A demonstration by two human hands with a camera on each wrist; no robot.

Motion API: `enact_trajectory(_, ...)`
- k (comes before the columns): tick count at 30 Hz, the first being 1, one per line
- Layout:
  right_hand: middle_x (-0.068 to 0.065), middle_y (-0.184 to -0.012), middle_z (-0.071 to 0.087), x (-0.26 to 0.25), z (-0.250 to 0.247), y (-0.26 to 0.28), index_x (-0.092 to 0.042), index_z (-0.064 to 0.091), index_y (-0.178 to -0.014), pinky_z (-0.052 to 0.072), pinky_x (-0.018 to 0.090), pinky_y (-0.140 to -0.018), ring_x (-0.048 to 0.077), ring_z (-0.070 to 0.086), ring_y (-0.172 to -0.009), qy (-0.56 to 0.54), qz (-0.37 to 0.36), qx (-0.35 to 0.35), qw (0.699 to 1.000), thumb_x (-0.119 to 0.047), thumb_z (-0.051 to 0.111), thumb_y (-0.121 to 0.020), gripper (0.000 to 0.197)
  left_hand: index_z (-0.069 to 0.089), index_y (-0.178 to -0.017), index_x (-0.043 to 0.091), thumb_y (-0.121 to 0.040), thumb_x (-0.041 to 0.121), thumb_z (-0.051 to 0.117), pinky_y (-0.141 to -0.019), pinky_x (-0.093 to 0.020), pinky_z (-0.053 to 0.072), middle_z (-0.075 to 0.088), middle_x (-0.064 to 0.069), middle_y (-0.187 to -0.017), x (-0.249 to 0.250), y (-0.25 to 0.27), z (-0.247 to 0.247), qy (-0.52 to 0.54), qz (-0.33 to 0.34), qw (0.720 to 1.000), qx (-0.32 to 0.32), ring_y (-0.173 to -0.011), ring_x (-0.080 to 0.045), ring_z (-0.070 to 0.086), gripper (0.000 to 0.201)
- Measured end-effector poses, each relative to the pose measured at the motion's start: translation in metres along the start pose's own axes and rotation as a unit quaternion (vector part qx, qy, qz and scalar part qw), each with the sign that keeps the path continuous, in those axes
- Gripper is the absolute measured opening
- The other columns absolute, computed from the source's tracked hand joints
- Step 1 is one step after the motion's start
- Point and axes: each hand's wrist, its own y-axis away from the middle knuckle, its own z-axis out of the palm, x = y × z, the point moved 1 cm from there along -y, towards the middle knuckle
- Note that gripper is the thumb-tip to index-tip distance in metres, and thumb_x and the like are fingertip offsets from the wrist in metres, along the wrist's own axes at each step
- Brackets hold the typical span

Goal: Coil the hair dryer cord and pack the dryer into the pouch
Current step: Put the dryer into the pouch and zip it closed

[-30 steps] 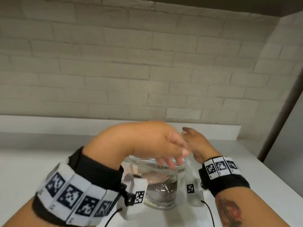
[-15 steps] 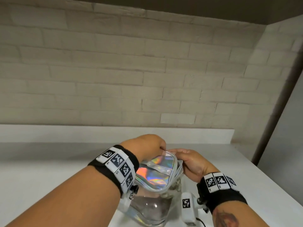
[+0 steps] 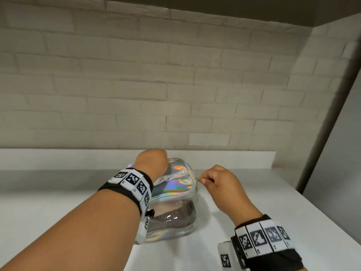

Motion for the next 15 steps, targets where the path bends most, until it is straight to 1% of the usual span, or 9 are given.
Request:
enact_trajectory(2,-0.011,-0.075,0.049,-0.010,0.001,0.012,-0.021,0.069,-0.076,0.034,0.009,-0.063,0.002,0.050,-0.068,-0.011,-0.011,-0.041,0.999,-0.016,0.063,-0.085,0.012,0.065,-0.112,0.011,-0.094,0.019,0.043,-0.094,-0.036,0.046,0.064,-0.013,-0.122,-0.008,-0.002,0.002,-0.013,-0.034,0.999,0.003,-0.113,-0.033,0.059,0.029)
enact_trajectory(4,-0.013,-0.071,0.050,-0.022,0.000,0.023,-0.030,0.062,-0.065,0.035,0.008,-0.062,-0.003,0.051,-0.065,-0.023,-0.022,-0.089,0.996,-0.015,0.063,-0.082,0.023,0.065,-0.110,0.009,-0.094,0.017,0.044,-0.093,-0.035,0.045,0.065,-0.013,-0.122,-0.009,-0.004,0.004,-0.032,-0.046,0.998,0.001,-0.113,-0.033,0.059,0.027)
enact_trajectory(5,-0.013,-0.070,0.050,-0.029,0.001,0.027,-0.029,0.061,-0.062,0.036,0.008,-0.061,-0.004,0.051,-0.064,-0.021,-0.027,-0.106,0.994,-0.014,0.063,-0.080,0.023,0.065,-0.109,0.009,-0.094,0.016,0.044,-0.091,-0.035,0.046,0.065,-0.013,-0.121,-0.007,-0.004,0.006,-0.043,-0.047,0.998,-0.001,-0.113,-0.032,0.060,0.027)
enact_trajectory(6,-0.013,-0.068,0.050,-0.035,0.003,0.030,-0.024,0.064,-0.063,0.037,0.008,-0.061,-0.002,0.052,-0.064,-0.018,-0.034,-0.115,0.993,-0.013,0.062,-0.078,0.019,0.065,-0.109,0.009,-0.094,0.016,0.044,-0.090,-0.034,0.046,0.065,-0.012,-0.121,-0.003,-0.005,0.007,-0.054,-0.046,0.998,-0.003,-0.113,-0.031,0.060,0.027)
enact_trajectory(7,-0.012,-0.068,0.051,-0.041,0.006,0.032,-0.018,0.067,-0.066,0.040,0.012,-0.062,0.002,0.053,-0.065,-0.018,-0.041,-0.119,0.992,-0.012,0.061,-0.076,0.013,0.065,-0.109,0.009,-0.095,0.017,0.045,-0.090,-0.034,0.046,0.066,-0.012,-0.121,0.000,-0.005,0.009,-0.061,-0.046,0.997,-0.005,-0.112,-0.030,0.061,0.027)
enact_trajectory(10,-0.003,-0.073,0.060,-0.064,0.021,0.039,-0.012,0.072,-0.076,0.047,0.026,-0.072,0.015,0.059,-0.077,-0.012,-0.062,-0.147,0.987,-0.014,0.059,-0.076,0.014,0.066,-0.110,0.010,-0.094,0.018,0.046,-0.090,-0.034,0.047,0.066,-0.011,-0.121,0.008,-0.009,0.015,-0.072,-0.041,0.997,-0.001,-0.112,-0.030,0.061,0.027)
enact_trajectory(12,0.004,-0.080,0.064,-0.074,0.027,0.040,-0.012,0.072,-0.080,0.048,0.031,-0.073,0.021,0.060,-0.082,0.001,-0.061,-0.176,0.982,-0.022,0.059,-0.081,0.017,0.067,-0.109,0.011,-0.092,0.019,0.047,-0.090,-0.035,0.047,0.066,-0.011,-0.119,0.009,-0.008,0.013,-0.055,-0.033,0.998,-0.002,-0.110,-0.030,0.061,0.027)
enact_trajectory(13,0.006,-0.079,0.063,-0.075,0.026,0.037,-0.013,0.071,-0.079,0.048,0.033,-0.071,0.022,0.061,-0.080,-0.002,-0.050,-0.185,0.981,-0.030,0.059,-0.083,0.021,0.068,-0.109,0.011,-0.092,0.021,0.047,-0.091,-0.035,0.047,0.067,-0.012,-0.119,0.008,-0.009,0.010,-0.035,-0.028,0.999,-0.012,-0.110,-0.031,0.061,0.028)
enact_trajectory(15,0.011,-0.076,0.062,-0.069,0.018,0.027,-0.012,0.067,-0.075,0.046,0.036,-0.066,0.024,0.059,-0.074,-0.010,-0.025,-0.172,0.985,-0.042,0.057,-0.085,0.034,0.067,-0.114,0.009,-0.094,0.027,0.047,-0.094,-0.036,0.048,0.065,-0.014,-0.122,-0.002,-0.012,0.000,0.001,-0.035,0.998,-0.053,-0.112,-0.033,0.060,0.033)
